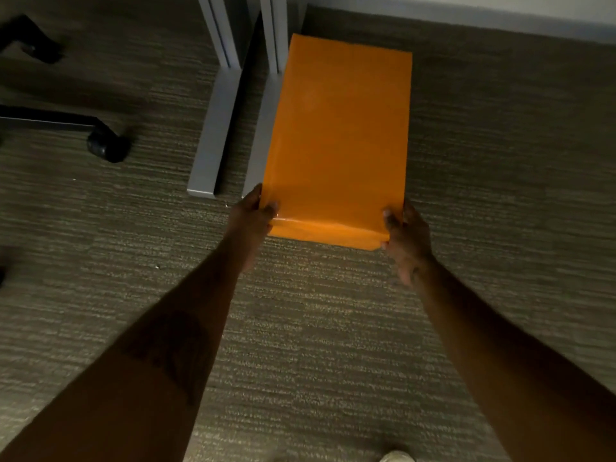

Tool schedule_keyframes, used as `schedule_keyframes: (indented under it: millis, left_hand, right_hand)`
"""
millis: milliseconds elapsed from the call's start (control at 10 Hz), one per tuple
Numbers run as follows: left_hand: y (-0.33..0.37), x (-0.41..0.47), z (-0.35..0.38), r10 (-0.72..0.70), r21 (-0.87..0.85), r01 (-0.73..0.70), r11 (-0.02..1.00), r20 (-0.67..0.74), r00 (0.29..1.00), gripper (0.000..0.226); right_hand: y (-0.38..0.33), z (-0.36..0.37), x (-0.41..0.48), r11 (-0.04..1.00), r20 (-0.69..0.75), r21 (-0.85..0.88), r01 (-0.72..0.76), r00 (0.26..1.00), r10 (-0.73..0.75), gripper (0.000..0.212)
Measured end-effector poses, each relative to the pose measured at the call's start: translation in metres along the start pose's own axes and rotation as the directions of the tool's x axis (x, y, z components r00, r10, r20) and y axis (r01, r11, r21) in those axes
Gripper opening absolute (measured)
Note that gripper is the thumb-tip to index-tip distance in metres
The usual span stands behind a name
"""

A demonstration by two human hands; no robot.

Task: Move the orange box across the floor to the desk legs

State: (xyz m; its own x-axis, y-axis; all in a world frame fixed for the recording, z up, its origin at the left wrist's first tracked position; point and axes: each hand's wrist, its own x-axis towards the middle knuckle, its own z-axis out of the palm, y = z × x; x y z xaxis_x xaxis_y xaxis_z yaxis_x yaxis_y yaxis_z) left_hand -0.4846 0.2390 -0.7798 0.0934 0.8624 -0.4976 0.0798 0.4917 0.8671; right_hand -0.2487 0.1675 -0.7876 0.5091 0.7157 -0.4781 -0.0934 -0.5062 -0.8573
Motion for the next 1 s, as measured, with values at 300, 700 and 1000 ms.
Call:
schedule_keyframes:
  millis: [300,700,1000]
  left_hand:
    - [0.008,0.063,0.018,-0.036,-0.042,0.028,0.999,-0.183,0.983,0.051]
    - [0.011,0.031,-0.005,0.362,0.837,-0.298,0.459,0.13,0.923,0.067]
    - [0.047,-0.037,-0.03,0.333,0.923,-0.383,-0.035,0.372,0.866,0.078]
  right_hand:
    - [-0.019,0.023,0.054,0.995,-0.064,-0.104,0.009,0.998,-0.016,0.039]
    - [-0.024,0.021,0.039,0.797,-0.037,-0.597,0.089,0.99,-0.138,0.056]
    - [-0.042,0.01,-0.048,0.185,0.356,-0.896,0.403,0.902,-0.243,0.079]
